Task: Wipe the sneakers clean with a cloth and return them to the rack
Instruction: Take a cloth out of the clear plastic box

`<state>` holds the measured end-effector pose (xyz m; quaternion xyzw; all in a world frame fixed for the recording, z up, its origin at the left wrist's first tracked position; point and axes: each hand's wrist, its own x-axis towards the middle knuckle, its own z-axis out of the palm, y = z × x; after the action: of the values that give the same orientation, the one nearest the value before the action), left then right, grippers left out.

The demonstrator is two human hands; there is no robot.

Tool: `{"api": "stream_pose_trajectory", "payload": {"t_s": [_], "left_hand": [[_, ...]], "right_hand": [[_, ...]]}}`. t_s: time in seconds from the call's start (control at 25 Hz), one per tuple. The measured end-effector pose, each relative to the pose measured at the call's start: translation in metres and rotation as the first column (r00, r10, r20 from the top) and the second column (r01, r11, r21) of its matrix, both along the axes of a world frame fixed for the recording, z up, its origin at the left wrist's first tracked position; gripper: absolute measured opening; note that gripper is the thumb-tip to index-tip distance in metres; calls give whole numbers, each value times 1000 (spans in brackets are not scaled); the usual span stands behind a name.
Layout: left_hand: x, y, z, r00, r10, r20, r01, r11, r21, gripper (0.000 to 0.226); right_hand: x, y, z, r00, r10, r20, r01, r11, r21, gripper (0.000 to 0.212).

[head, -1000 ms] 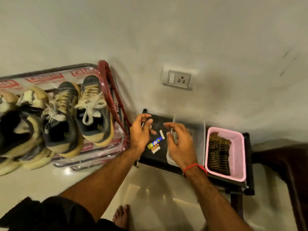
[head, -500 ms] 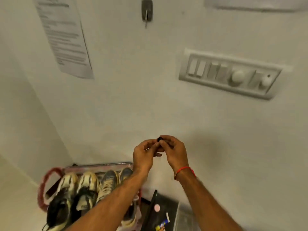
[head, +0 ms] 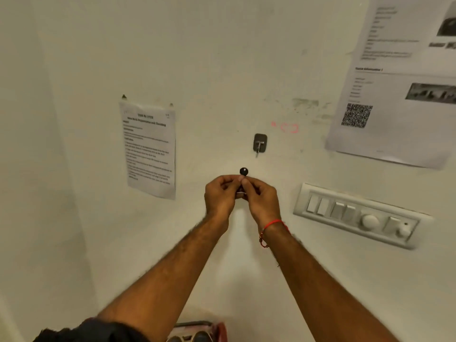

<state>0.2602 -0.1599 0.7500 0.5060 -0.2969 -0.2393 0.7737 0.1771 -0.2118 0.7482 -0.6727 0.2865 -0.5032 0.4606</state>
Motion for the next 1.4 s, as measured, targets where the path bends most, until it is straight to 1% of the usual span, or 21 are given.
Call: {"api": "stream_pose_trajectory", "payload": {"t_s": [0.16, 0.32, 0.48, 0.64, 0.8, 0.92, 1.04, 1.12, 1.28, 1.4], "left_hand": [[-5, -18, 30, 998, -64, 14, 64, 997, -40, 13], [-8, -30, 42, 995, -101, -1, 101, 993, -64, 14], [-7, -36, 55, 997, -77, -9, 77, 995, -59, 5], [-7, -37, 52, 996, -87, -35, 85, 996, -34, 6], [-6, -34, 46, 986, -130, -101, 130, 992, -4, 12], [-6, -33, 52, 982, -148, -113, 152, 988, 22, 13], [-5, -28, 55, 978, -186, -98, 195, 976, 95, 18], [-3, -25, 47, 976, -200, -90, 213, 964, 158, 23], [-8, -17, 15, 975, -206, -78, 219, 940, 263, 21], [-20, -7, -24, 979, -202, 24, 186, 937, 296, 15]], "right_hand": [[-6, -12, 25, 996, -58, 61, 61, 997, -45, 16], [-10, -20, 37, 992, -119, 42, 121, 991, -55, 22], [-7, -24, 49, 989, -145, 8, 145, 987, -70, 24], [-10, -23, 47, 987, -159, -29, 157, 986, -64, 24], [-12, -22, 37, 987, -138, -84, 135, 990, -44, 24], [-18, -17, 37, 983, -168, -70, 164, 985, -60, 25], [-27, -14, 42, 973, -221, -66, 216, 974, -75, 26], [-34, -13, 39, 967, -242, -72, 237, 968, -77, 25], [-50, -11, 24, 960, -254, -115, 247, 966, -72, 23], [-65, -2, 2, 964, -220, -151, 214, 975, -61, 23]]}}
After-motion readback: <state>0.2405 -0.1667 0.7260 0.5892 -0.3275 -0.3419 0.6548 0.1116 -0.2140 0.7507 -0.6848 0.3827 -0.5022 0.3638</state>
